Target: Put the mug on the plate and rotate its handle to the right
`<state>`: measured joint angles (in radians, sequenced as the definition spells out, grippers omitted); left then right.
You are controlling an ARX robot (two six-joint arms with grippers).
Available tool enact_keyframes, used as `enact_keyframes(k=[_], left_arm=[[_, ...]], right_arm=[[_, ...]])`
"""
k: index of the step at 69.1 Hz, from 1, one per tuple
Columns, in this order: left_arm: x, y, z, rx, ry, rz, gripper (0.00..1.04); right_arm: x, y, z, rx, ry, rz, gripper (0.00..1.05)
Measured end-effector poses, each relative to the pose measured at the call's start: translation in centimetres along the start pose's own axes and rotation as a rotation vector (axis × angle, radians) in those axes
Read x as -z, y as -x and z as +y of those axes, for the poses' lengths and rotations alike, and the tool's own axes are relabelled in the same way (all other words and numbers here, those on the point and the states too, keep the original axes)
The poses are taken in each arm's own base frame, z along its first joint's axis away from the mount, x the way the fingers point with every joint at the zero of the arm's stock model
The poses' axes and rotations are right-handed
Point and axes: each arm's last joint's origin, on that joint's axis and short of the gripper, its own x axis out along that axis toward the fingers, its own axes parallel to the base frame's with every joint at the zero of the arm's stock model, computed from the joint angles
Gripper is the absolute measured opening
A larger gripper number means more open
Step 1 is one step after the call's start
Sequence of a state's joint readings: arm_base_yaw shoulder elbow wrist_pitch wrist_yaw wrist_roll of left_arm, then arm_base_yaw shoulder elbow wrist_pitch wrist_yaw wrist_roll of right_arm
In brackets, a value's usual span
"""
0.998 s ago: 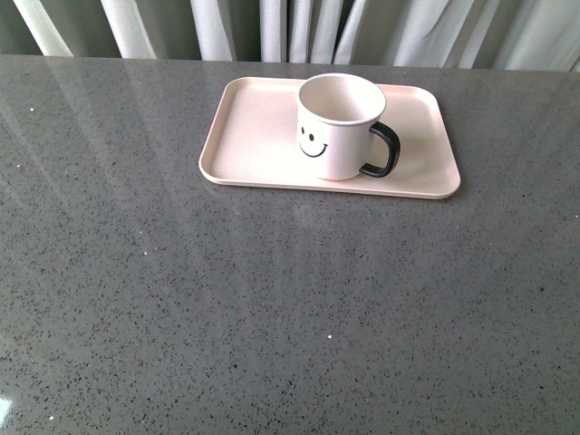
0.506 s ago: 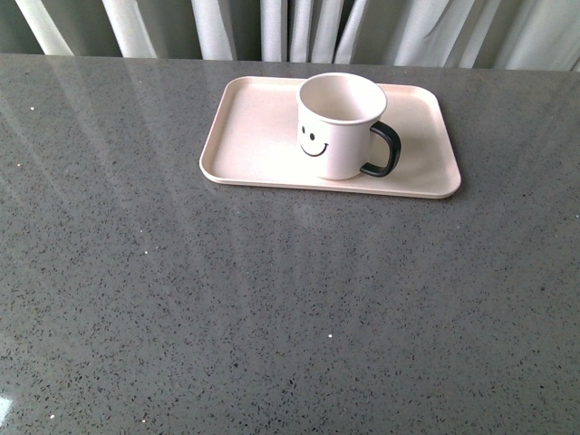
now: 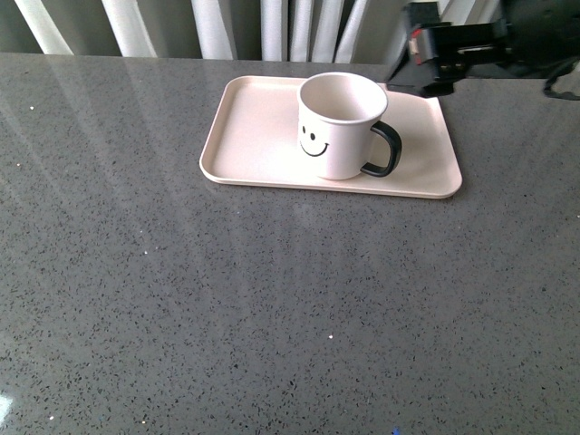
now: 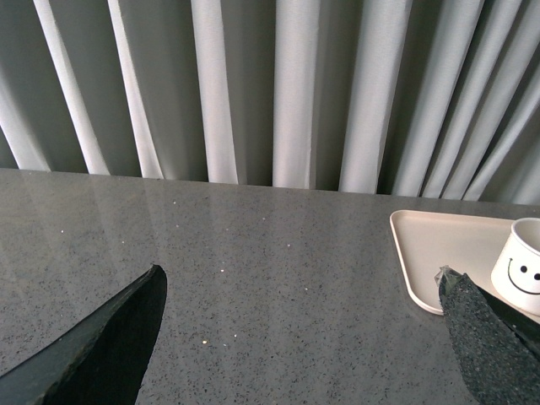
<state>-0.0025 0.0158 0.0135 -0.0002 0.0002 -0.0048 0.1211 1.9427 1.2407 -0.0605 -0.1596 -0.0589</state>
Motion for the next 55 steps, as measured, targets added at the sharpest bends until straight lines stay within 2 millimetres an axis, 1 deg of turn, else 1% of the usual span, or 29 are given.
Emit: enact_keyframes(k=[9,16,41,43,51,52,55], left_arm=[[0.0,0.0,0.0,0.0,0.0,0.0,0.95],[0.0,0.0,0.0,0.0,0.0,0.0,0.95],[0.0,0.0,0.0,0.0,0.0,0.0,0.95],[0.0,0.0,0.0,0.0,0.0,0.0,0.95],[0.0,0.0,0.0,0.0,0.0,0.0,0.95],[0.0,0.0,0.0,0.0,0.0,0.0,0.95],[0.0,0.0,0.0,0.0,0.0,0.0,0.95]], right_arm=[[-0.3,-2.4,0.0,0.022,-0.034,0.042,0.96],[-0.3,-3.5,0.2,0.02,-0.056,0.068,0.96],[-1.4,-5.2,1.0,0.007,-0.096,0.094,0.95],[-1.3,-5.4,1.0,0.006,-0.099,0.098,0.94],[-1.1,-6.1,1.1,0.01,-0.106,0.121,0.77],[-1.0,-6.2,1.1,0.013,-0.108,0.124,0.74],[-0.9,-6.3,1.1,0.016,-0.11,0.128,0.68]])
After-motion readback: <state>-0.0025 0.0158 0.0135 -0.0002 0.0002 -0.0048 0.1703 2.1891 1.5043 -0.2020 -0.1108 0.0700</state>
